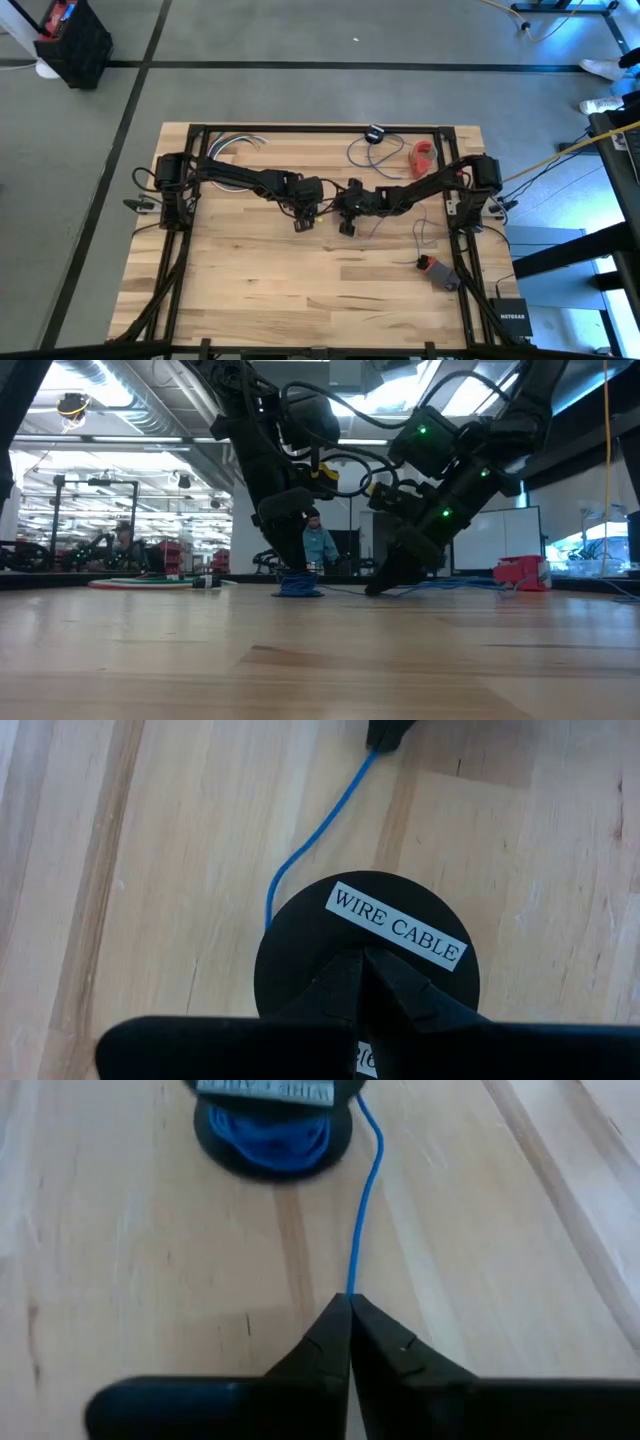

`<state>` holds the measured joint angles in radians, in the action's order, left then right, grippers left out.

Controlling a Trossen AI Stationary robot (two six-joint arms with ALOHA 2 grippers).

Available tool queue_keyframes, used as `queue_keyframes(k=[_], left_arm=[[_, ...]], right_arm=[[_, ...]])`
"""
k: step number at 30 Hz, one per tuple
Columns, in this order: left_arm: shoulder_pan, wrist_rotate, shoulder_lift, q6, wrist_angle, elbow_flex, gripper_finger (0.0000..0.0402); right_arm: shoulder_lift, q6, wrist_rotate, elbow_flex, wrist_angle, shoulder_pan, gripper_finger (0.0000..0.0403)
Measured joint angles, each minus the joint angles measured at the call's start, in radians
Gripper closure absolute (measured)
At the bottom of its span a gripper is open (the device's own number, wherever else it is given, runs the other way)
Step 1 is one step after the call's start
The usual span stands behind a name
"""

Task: Coil cords
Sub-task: Uncoil the blue wire from the spool

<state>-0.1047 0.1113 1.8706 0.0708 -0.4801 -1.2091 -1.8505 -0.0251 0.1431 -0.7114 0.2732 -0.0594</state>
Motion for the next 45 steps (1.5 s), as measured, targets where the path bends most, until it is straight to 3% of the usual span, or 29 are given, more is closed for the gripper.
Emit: queue_keyframes(k=[7,14,26,34,40,45], left_arm=[[0.000,0.000,0.000,-0.002,-0.001,0.000,0.0398],[0.001,-0.002,0.000,-0.002,-0.002,0.000,0.0398],[0.001,-0.004,0.000,-0.011,0.002,-0.002,0.0398],[0.000,0.004,0.000,-0.002,-0.008,0.000,0.0398],[0.000,0.003,0.000,0.000,-0.006,0.000,0.0398],[0.000,0.002,0.000,0.000,-0.001,0.000,0.0398]], right_arm=[[0.092,-0.015,0.067,0.003,-0.255,0.073,0.0397],[0.224,-0.104,0.062,0.010,-0.582,0.169,0.0398],[0.385,-0.288,-0.080,0.018,-1.067,0.298,0.0400],[0.395,-0.289,-0.004,0.017,-0.917,0.296,0.0358],[0.396,-0.229,-0.030,0.015,-0.725,0.295,0.0281],[0.392,-0.139,0.058,0.014,-0.505,0.265,0.0219]])
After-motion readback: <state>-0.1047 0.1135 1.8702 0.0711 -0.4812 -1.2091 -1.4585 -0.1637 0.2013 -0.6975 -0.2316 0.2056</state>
